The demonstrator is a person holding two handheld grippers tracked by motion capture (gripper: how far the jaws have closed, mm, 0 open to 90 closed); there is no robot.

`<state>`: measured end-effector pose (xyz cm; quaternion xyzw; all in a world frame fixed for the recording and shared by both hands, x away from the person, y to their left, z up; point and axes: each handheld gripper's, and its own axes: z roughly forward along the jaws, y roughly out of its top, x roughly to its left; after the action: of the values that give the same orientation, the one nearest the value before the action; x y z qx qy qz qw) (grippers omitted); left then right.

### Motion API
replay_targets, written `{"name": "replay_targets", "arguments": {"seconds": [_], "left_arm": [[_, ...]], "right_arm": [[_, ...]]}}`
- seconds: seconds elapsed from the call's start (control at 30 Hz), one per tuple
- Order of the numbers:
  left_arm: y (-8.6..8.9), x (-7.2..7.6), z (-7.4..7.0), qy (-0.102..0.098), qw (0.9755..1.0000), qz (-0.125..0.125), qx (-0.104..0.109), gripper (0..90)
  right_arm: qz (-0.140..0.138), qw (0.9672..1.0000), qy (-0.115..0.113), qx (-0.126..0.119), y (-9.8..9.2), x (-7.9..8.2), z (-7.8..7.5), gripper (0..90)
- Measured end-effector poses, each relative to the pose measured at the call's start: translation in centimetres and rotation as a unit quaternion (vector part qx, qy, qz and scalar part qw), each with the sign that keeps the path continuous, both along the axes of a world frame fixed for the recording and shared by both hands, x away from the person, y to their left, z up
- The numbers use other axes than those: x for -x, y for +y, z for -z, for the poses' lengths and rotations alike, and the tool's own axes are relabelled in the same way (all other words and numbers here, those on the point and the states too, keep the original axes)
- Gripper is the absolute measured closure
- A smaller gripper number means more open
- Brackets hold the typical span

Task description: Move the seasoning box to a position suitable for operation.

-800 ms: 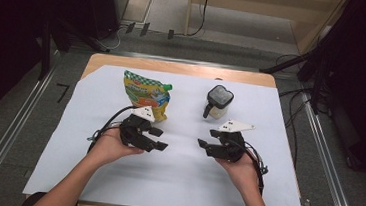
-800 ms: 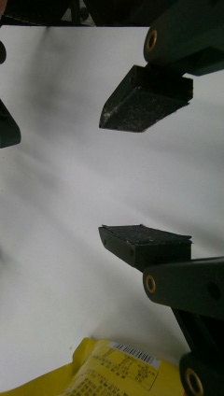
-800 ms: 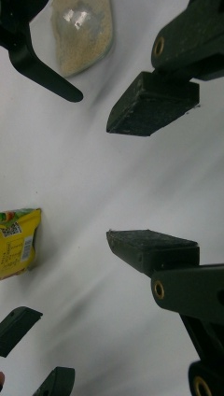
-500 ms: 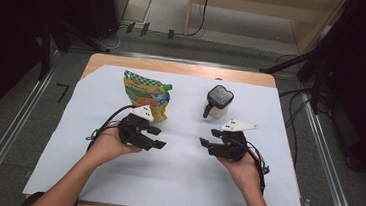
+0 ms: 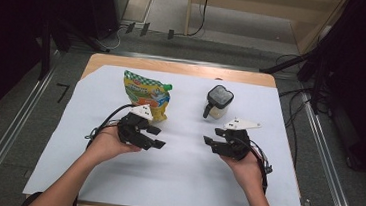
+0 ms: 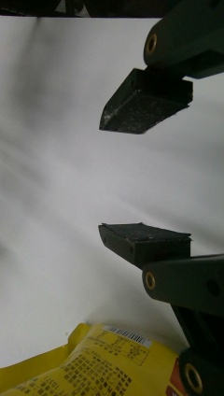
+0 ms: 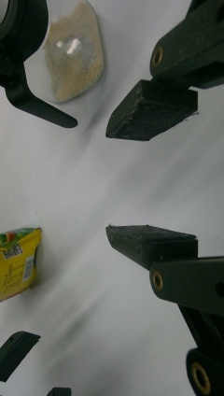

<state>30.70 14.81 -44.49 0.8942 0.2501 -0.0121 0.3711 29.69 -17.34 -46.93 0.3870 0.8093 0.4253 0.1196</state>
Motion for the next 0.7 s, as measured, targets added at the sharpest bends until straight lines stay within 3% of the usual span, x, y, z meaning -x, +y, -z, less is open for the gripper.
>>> {"name": "replay_targets", "arguments": {"seconds": [0.27,0.53,0.7], "left_arm": [[0.2,0.1,-0.4,-0.004,1.0,-0.005,0.006,44.1],[0.0,0.1,-0.4,-0.006,1.0,-0.006,-0.002,44.2],[0.1,0.2,-0.4,-0.007,1.0,-0.006,-0.003,44.2]], "right_arm": [[0.006,1.0,-0.005,0.0,-0.1,-0.2,-0.3,48.6],[0.009,0.9999,-0.012,0.004,0.0,-1.1,-0.5,50.7],[0.032,0.9994,-0.015,-0.003,-0.7,-2.7,-1.0,60.1]]}}
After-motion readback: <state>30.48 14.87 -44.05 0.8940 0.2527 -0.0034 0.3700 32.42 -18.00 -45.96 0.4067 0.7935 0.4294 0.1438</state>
